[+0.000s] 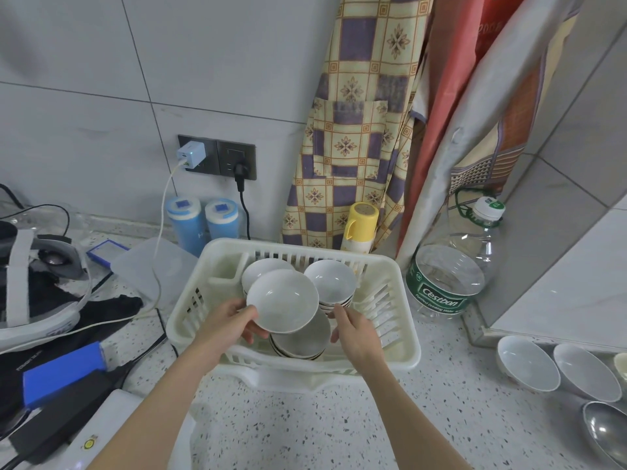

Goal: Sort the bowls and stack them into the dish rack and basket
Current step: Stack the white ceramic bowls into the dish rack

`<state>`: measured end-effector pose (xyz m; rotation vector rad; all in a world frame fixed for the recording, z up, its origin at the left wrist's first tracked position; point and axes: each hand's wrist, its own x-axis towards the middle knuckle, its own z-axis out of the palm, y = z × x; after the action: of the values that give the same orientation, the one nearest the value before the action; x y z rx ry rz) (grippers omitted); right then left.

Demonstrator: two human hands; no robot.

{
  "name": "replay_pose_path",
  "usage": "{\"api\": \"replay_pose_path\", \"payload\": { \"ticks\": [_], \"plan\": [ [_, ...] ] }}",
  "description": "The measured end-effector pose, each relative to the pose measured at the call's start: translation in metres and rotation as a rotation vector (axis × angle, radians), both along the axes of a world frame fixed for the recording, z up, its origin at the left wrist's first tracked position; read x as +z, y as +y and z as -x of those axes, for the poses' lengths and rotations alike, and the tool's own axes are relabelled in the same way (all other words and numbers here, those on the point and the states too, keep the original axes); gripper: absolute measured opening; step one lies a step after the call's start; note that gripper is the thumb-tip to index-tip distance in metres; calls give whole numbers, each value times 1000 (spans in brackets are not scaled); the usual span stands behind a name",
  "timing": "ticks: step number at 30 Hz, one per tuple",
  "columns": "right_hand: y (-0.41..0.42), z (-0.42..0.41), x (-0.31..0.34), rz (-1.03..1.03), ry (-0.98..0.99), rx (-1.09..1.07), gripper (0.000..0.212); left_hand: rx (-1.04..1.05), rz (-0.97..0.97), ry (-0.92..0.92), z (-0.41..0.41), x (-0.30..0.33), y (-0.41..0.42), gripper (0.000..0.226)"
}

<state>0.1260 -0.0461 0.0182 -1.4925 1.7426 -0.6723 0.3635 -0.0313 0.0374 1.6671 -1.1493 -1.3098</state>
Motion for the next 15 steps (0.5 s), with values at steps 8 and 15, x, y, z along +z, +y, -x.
{"api": "replay_pose_path", "payload": {
  "ticks": [8, 15],
  "plan": [
    [-1, 3, 4, -33, -48, 133, 40, -185, -146, -50, 12, 8, -5, 18],
    [-5, 4, 6, -95, -64, 119, 33, -237, -159, -112, 20, 11, -6, 22]
  ]
}}
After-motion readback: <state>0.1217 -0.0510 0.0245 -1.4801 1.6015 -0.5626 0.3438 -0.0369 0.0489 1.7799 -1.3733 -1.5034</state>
